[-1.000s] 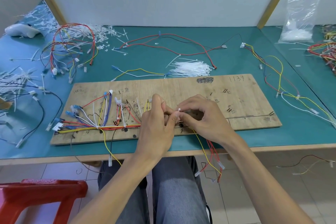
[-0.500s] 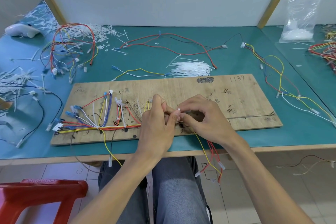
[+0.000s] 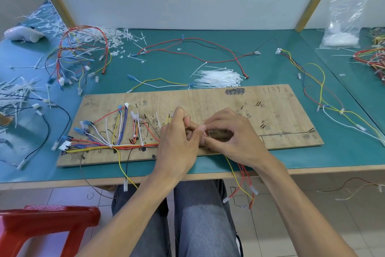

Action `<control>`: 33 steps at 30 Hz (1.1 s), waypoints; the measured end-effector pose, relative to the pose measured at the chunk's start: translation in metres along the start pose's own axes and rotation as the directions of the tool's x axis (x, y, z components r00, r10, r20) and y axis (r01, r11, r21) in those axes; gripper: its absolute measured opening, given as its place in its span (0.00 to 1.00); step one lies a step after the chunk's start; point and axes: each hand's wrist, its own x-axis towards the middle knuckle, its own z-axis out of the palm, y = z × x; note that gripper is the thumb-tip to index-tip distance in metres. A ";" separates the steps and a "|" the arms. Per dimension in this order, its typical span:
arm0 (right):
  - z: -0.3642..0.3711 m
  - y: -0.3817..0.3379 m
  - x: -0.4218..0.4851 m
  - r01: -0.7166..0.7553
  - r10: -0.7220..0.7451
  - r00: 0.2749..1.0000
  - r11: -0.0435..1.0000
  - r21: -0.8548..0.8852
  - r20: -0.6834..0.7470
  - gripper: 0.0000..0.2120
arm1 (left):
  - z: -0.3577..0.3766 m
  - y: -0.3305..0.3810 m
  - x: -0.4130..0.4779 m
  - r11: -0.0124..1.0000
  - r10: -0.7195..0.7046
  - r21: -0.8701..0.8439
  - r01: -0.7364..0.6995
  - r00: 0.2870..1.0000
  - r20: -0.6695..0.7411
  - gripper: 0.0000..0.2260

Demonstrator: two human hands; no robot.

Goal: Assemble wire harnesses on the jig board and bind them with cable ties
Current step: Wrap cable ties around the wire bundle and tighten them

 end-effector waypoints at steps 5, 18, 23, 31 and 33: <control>0.003 0.003 0.000 0.034 -0.035 0.999 0.999 -0.024 -0.036 0.07 | -0.003 0.004 0.007 0.994 0.032 0.106 -0.030 0.999 -0.024 0.08; 0.005 0.004 -0.001 0.095 -0.098 0.994 0.994 -0.061 -0.049 0.06 | -0.019 0.013 0.044 0.985 -0.106 0.165 0.059 0.952 0.289 0.05; 0.003 0.002 0.000 0.026 -0.027 1.000 1.000 -0.016 -0.016 0.08 | -0.026 0.015 0.058 0.977 -0.211 0.085 0.193 0.893 0.397 0.03; 0.000 -0.001 0.003 -0.134 0.133 0.991 0.965 0.225 0.023 0.04 | -0.029 0.011 0.061 0.980 -0.194 0.110 0.164 0.902 0.385 0.04; -0.001 -0.002 0.004 -0.141 0.141 0.990 0.960 0.242 0.020 0.05 | -0.027 0.013 0.060 0.980 -0.183 0.136 0.143 0.918 0.352 0.04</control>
